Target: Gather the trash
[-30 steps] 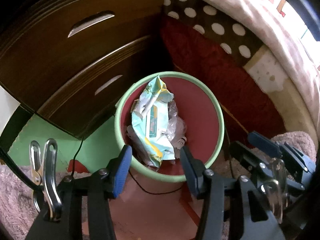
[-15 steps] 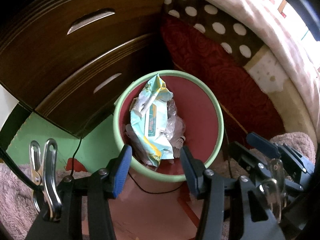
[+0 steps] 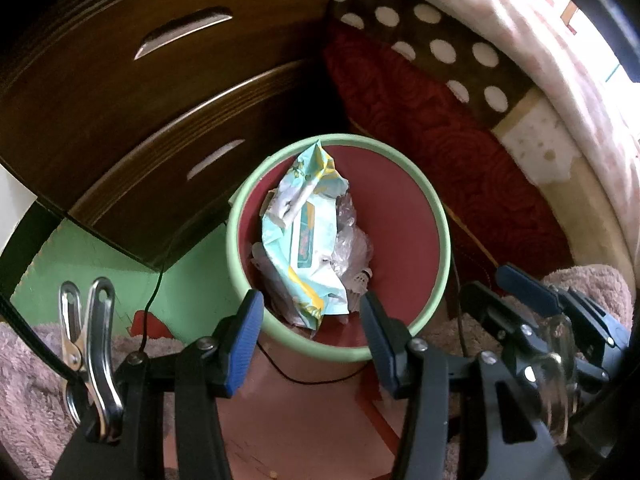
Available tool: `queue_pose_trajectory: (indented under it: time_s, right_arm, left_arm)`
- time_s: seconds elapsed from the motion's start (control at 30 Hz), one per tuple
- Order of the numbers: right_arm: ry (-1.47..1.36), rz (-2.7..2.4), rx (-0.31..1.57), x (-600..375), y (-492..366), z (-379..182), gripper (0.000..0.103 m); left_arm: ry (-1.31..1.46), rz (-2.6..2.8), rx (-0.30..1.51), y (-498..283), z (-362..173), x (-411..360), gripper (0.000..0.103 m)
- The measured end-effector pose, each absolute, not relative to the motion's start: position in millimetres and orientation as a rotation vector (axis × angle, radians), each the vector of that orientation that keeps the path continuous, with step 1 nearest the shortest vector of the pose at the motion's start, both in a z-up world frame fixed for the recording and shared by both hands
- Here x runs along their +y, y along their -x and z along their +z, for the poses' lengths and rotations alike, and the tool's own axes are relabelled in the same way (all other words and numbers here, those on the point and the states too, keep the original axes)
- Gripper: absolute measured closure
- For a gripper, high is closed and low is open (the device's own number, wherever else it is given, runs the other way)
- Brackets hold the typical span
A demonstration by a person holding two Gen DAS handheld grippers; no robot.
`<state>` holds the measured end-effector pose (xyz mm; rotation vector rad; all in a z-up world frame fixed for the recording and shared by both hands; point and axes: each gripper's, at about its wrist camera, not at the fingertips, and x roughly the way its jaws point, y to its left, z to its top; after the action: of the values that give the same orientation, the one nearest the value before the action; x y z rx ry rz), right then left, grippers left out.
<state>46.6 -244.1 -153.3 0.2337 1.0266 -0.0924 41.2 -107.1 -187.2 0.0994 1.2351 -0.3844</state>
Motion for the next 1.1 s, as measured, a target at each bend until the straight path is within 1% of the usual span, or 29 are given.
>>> queue_pose_trajectory:
  time_s: [1.1]
  right_arm:
    - [-0.233,-0.091,1.035,-243.9,-46.3,-157.7,0.058]
  left_arm:
    - [-0.103,-0.384,1.244,-41.6,-190.5,-109.1,0.05]
